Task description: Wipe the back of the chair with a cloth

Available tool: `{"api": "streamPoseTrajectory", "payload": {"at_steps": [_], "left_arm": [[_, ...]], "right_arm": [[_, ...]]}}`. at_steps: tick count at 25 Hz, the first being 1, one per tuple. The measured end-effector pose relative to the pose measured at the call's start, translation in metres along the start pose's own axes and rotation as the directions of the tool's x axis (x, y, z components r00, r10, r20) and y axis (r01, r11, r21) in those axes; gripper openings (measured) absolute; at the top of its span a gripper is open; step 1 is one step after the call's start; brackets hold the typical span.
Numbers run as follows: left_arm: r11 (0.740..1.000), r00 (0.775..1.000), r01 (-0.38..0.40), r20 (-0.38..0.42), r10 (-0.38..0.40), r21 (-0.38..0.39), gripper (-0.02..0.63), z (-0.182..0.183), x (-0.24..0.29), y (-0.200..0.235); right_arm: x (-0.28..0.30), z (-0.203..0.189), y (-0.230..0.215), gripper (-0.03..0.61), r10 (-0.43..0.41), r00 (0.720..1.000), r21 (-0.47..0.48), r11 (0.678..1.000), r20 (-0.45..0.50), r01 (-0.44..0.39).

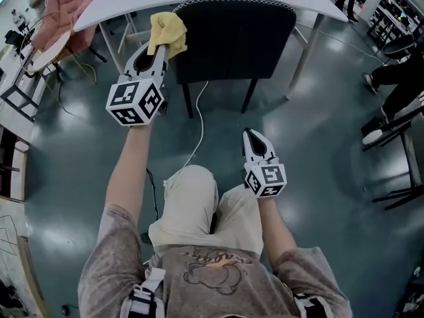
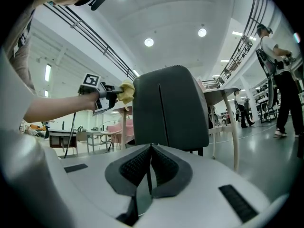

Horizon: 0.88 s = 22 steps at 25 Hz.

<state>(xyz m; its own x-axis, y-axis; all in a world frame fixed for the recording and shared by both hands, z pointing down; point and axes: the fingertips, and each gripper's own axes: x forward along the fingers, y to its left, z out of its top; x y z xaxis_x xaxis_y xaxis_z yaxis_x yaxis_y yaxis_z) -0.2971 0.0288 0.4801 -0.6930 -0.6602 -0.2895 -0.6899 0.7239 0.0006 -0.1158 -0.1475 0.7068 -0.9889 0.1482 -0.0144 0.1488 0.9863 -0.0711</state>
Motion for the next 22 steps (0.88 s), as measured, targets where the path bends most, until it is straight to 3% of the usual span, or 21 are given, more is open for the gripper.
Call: {"api": "streamPoseTrajectory", "payload": {"at_steps": [8, 22], "left_arm": [[0.996, 0.995, 0.079, -0.065, -0.076, 0.051, 0.061, -0.013, 0.03, -0.027], [0.97, 0.966, 0.239, -0.11, -0.234, 0.041, 0.061, -0.026, 0.072, -0.091]], "right_arm": [[0.0, 0.001, 0.0, 0.026, -0.005, 1.0, 0.002, 1.0, 0.0, 0.005], [-0.006, -0.011, -0.006, 0.026, -0.033, 0.999, 0.011, 0.999, -0.022, 0.033]]}}
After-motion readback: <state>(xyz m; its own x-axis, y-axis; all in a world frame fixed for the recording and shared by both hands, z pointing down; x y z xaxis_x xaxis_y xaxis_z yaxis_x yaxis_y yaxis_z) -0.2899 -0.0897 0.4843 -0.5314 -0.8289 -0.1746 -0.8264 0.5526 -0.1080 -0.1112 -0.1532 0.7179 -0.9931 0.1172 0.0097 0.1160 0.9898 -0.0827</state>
